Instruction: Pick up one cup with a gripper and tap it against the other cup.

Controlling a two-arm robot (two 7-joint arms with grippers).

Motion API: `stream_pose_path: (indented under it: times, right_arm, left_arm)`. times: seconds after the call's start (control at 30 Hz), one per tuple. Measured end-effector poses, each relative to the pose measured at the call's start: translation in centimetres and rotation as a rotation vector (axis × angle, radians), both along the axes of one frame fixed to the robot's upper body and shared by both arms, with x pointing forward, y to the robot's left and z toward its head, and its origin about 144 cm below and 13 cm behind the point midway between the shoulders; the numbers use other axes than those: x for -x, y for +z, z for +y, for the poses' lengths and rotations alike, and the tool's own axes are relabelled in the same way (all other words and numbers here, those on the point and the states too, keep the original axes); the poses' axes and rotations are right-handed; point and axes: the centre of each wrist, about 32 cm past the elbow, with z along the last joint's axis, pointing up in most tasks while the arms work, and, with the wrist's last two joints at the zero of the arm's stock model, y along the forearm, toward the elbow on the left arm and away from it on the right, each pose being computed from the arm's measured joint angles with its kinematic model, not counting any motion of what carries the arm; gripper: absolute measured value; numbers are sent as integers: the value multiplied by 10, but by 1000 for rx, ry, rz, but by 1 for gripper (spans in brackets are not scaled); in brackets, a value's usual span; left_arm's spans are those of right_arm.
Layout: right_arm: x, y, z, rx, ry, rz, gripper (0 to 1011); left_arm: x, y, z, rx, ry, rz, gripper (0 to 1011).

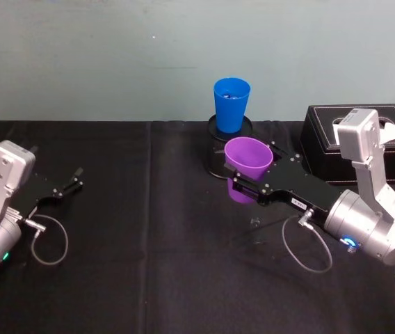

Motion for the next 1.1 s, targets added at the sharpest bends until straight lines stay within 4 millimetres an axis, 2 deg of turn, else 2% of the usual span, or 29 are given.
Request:
stream_pose_path:
  times: [1.1]
  right_arm:
    - [0, -1, 0, 1, 0, -2, 736]
  left_arm:
    - [0, 0, 0, 0, 0, 0, 1000]
